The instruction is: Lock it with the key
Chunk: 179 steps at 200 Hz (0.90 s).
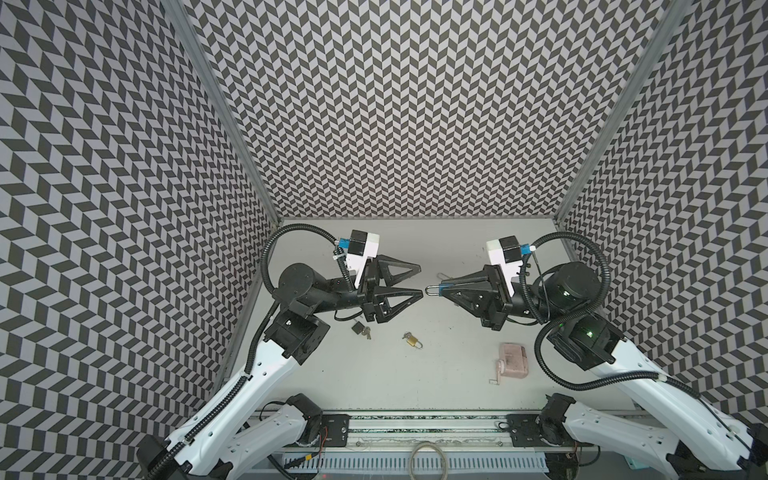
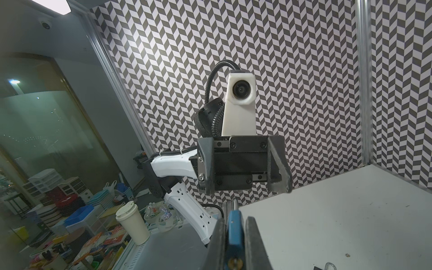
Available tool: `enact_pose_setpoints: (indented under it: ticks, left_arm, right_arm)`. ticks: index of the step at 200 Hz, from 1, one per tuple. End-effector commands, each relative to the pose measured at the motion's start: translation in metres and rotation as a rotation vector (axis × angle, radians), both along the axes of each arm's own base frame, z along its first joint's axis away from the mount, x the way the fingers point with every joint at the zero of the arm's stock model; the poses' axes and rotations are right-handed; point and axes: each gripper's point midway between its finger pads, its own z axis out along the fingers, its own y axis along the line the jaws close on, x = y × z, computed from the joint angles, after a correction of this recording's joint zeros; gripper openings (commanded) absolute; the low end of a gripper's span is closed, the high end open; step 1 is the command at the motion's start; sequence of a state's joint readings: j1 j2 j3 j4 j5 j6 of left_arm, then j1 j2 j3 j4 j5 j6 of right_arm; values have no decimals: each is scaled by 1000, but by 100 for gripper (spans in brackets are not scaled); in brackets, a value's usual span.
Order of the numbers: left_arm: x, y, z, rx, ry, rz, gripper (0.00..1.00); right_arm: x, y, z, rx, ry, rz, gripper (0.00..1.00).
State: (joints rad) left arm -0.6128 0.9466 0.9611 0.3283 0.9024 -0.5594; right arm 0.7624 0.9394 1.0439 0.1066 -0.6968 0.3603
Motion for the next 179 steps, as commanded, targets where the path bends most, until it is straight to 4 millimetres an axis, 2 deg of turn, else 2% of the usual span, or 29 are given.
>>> enact_pose_setpoints:
  ticks: [1, 46, 91, 129, 148, 179]
  left_arm:
    - [-13, -5, 9, -10, -47, -44, 64]
    - [-15, -7, 10, -13, -52, -50, 53]
    - [-14, -7, 12, -18, -57, -46, 34]
    - [-18, -5, 15, -26, -69, -48, 34]
    - [-18, -5, 16, -28, -71, -50, 26]
    - [-18, -5, 15, -27, -70, -52, 20]
  right_arm:
    - [-7, -6, 19, 63, -62, 11, 0]
    - [-6, -6, 20, 68, -65, 3, 0]
    - [-4, -5, 16, 54, -63, -8, 0]
    - [2, -6, 12, 38, -56, -42, 0]
    - [3, -5, 10, 33, -52, -46, 0]
    - [5, -5, 7, 26, -47, -55, 0]
